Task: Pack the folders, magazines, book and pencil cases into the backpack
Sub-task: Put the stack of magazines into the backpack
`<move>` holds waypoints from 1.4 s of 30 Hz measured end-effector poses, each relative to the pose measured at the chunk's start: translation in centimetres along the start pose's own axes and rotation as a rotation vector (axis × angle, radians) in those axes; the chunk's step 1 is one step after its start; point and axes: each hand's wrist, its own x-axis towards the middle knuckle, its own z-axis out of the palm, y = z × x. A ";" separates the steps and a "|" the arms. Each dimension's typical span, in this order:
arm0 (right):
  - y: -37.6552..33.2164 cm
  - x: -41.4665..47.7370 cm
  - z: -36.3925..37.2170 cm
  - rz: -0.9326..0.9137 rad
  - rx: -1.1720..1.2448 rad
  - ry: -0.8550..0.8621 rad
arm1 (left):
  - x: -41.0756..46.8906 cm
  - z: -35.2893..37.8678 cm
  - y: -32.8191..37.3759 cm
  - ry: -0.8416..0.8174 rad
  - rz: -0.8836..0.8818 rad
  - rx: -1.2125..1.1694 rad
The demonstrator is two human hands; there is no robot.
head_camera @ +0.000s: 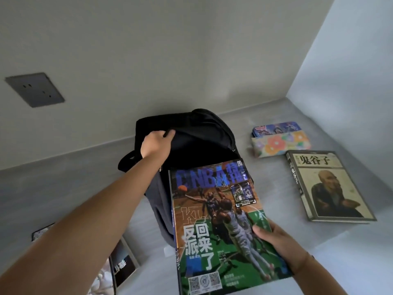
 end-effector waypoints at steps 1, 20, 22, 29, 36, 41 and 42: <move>-0.3 0.5 0.4 -0.005 -0.015 -0.017 | -0.2 0.0 0.2 0.000 0.025 0.015; -7.8 15.3 4.3 -0.198 -0.493 0.323 | -2.3 0.8 -2.5 -0.083 0.066 -0.051; -6.1 14.7 3.8 -0.138 -0.351 0.322 | -2.3 1.2 -2.9 -0.105 0.052 -0.110; -5.1 16.2 3.9 -0.145 -0.199 0.384 | -2.0 1.7 -3.2 -0.108 0.027 -0.168; -7.9 19.0 4.7 -0.217 -0.644 0.476 | -2.1 1.7 -3.7 -0.106 -0.005 -0.183; -6.8 16.3 8.7 -0.315 -1.197 0.748 | -3.7 1.0 -4.6 -0.164 0.035 -0.280; -6.0 15.1 10.1 -0.441 -1.138 0.751 | -4.2 0.8 -4.9 -0.164 0.036 -0.304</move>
